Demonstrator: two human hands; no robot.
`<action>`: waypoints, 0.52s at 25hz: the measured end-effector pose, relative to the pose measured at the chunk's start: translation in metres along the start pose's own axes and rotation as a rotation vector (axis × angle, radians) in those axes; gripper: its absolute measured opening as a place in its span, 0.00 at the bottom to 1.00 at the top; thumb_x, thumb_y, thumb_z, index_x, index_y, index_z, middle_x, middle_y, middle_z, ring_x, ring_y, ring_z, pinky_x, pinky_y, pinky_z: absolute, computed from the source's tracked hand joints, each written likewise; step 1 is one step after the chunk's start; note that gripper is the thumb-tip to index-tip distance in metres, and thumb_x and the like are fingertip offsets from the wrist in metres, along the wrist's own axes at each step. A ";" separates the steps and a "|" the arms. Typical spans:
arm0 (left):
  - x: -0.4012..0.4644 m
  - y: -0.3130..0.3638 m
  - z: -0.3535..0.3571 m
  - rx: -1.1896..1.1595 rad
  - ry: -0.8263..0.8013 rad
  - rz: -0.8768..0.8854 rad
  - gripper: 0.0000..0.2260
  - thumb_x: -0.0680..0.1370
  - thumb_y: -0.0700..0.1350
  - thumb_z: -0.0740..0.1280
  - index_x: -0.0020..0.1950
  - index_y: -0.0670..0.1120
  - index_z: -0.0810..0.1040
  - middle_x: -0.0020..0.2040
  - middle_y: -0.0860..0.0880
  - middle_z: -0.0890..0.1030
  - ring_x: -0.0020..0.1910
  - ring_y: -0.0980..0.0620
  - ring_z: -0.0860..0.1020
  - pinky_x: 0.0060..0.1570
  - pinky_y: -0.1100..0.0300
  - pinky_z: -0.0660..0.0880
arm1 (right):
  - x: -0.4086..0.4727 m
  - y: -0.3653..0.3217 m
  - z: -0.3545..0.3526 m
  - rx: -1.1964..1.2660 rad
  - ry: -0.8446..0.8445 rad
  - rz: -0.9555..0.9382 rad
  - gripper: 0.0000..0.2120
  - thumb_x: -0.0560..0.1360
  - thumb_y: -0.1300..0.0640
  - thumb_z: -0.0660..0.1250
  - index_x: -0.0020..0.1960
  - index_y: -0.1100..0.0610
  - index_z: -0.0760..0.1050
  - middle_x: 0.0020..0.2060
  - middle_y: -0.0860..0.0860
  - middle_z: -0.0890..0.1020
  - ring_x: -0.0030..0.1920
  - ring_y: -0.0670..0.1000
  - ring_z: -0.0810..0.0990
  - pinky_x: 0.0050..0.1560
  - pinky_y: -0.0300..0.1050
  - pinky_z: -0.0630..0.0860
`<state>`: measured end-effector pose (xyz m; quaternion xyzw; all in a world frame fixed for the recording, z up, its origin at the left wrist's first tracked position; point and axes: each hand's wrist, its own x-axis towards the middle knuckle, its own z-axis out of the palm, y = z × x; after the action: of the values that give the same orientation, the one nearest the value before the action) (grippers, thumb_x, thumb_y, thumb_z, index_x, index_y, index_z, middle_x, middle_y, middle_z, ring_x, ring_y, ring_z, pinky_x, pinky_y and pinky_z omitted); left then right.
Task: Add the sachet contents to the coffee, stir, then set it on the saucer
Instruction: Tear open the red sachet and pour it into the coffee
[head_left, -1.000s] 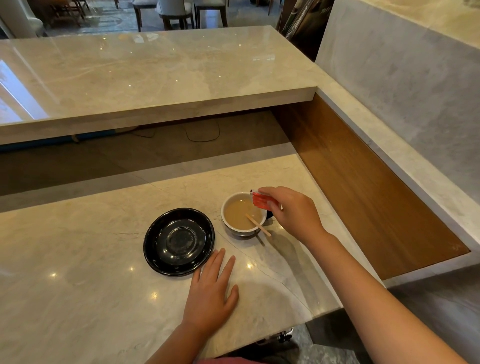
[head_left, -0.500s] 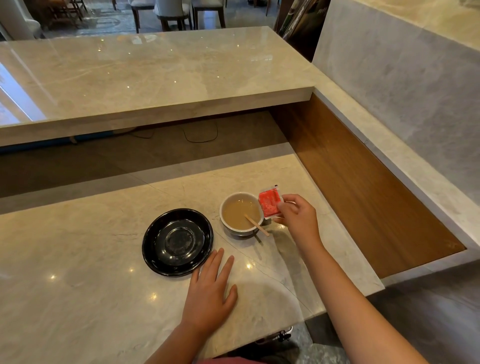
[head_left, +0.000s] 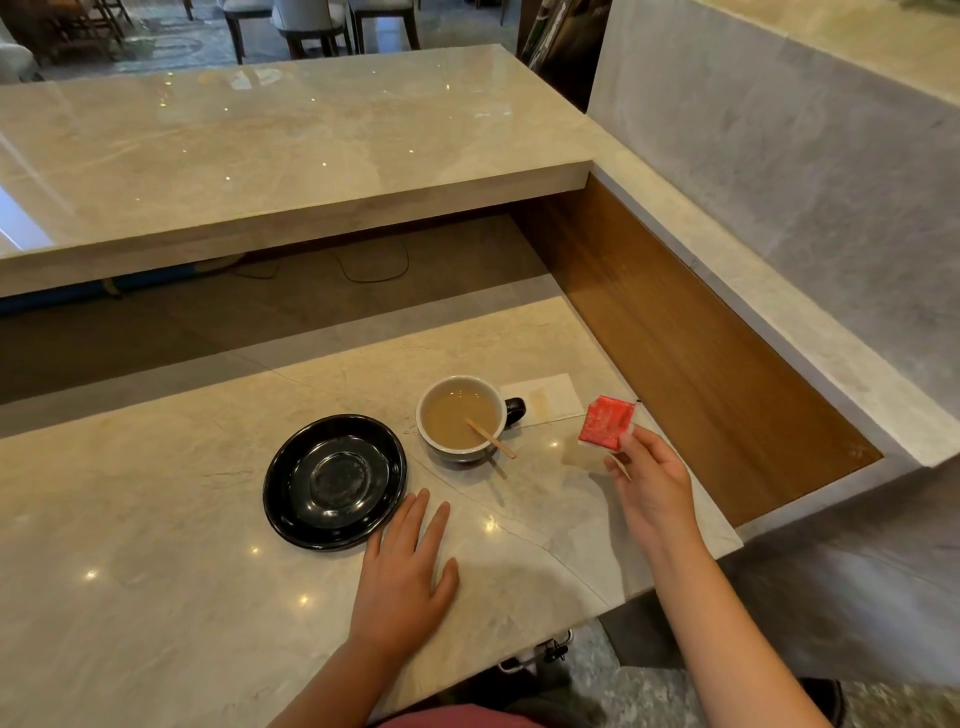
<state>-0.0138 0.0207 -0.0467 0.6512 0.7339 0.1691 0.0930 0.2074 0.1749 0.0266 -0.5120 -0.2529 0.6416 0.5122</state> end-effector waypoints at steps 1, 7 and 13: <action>0.000 0.000 0.000 0.005 0.000 0.003 0.26 0.75 0.55 0.54 0.71 0.47 0.65 0.73 0.43 0.64 0.72 0.46 0.59 0.66 0.47 0.58 | -0.001 -0.001 -0.006 -0.048 0.011 -0.030 0.06 0.74 0.65 0.65 0.45 0.56 0.78 0.46 0.54 0.81 0.46 0.51 0.79 0.47 0.44 0.76; 0.000 0.000 0.000 0.038 -0.014 -0.010 0.26 0.76 0.56 0.52 0.73 0.48 0.62 0.74 0.44 0.62 0.73 0.47 0.56 0.67 0.49 0.55 | -0.001 0.005 -0.033 -0.631 0.256 -0.365 0.07 0.72 0.64 0.69 0.40 0.53 0.76 0.36 0.47 0.79 0.40 0.49 0.78 0.42 0.44 0.76; -0.001 0.001 0.001 0.042 -0.045 -0.028 0.26 0.77 0.55 0.56 0.74 0.50 0.58 0.76 0.46 0.58 0.74 0.49 0.52 0.69 0.50 0.51 | 0.000 0.027 -0.043 -1.133 0.200 -0.737 0.05 0.71 0.65 0.69 0.38 0.60 0.74 0.35 0.53 0.75 0.37 0.51 0.72 0.37 0.33 0.64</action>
<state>-0.0130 0.0203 -0.0470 0.6462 0.7441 0.1378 0.0983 0.2361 0.1572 -0.0111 -0.6385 -0.6588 0.1436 0.3710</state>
